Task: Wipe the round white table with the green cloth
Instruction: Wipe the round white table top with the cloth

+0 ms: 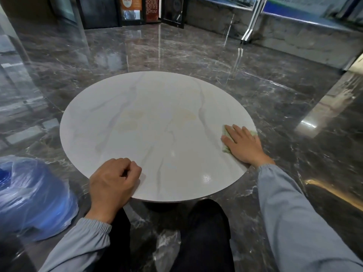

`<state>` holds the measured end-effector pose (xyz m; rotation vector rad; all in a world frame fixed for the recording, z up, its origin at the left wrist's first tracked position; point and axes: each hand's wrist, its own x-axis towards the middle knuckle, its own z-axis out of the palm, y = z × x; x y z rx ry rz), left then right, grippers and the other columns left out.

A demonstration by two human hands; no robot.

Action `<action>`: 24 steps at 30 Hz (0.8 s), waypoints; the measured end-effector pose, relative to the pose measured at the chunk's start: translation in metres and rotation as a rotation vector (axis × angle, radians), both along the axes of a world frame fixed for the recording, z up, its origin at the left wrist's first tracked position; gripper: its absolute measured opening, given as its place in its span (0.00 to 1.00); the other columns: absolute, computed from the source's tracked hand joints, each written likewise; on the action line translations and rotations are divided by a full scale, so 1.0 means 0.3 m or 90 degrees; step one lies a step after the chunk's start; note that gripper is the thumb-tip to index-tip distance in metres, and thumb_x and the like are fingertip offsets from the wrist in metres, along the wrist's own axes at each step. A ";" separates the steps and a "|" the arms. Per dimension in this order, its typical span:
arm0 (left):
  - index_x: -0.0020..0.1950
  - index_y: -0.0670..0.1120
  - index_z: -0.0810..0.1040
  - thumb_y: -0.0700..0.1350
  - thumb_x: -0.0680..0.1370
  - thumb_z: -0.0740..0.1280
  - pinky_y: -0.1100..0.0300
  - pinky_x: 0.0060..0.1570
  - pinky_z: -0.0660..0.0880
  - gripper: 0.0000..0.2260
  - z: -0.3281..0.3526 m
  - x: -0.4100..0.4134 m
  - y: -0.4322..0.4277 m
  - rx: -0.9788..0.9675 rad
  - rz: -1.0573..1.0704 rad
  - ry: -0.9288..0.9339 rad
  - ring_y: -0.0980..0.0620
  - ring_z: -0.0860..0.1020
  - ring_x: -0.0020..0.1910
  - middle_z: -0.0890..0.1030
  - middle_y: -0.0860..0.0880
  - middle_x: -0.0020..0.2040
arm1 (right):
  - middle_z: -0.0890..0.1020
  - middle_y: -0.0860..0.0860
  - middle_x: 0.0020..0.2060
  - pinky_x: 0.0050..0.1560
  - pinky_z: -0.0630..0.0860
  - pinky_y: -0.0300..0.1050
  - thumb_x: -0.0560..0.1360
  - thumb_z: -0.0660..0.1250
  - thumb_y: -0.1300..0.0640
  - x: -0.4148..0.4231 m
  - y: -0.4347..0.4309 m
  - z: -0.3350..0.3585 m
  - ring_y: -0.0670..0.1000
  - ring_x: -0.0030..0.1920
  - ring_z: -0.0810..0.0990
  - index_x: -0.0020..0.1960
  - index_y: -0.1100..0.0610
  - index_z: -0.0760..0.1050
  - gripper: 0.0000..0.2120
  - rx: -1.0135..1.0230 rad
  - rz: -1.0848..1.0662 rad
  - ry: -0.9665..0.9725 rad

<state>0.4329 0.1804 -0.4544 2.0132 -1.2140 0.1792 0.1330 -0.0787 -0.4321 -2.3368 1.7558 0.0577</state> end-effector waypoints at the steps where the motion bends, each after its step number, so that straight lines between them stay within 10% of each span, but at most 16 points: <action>1: 0.30 0.47 0.71 0.49 0.77 0.64 0.49 0.33 0.72 0.16 0.003 -0.002 0.001 0.005 0.003 0.007 0.46 0.74 0.34 0.73 0.51 0.29 | 0.46 0.40 0.84 0.80 0.39 0.63 0.81 0.43 0.30 -0.008 -0.015 -0.002 0.49 0.84 0.42 0.83 0.34 0.44 0.31 0.004 -0.021 0.001; 14: 0.30 0.48 0.71 0.51 0.77 0.63 0.49 0.36 0.72 0.16 -0.016 0.002 -0.011 0.009 0.008 0.018 0.45 0.74 0.35 0.74 0.49 0.30 | 0.48 0.39 0.83 0.79 0.32 0.56 0.83 0.41 0.31 0.239 0.656 -0.052 0.46 0.83 0.37 0.82 0.33 0.45 0.29 -0.080 0.325 -0.080; 24: 0.31 0.46 0.67 0.46 0.79 0.61 0.48 0.32 0.69 0.17 -0.033 -0.001 -0.020 -0.156 -0.031 0.006 0.43 0.71 0.31 0.69 0.47 0.29 | 0.43 0.39 0.84 0.80 0.36 0.60 0.82 0.41 0.34 0.030 0.286 -0.009 0.47 0.83 0.38 0.82 0.33 0.41 0.29 -0.002 0.052 -0.008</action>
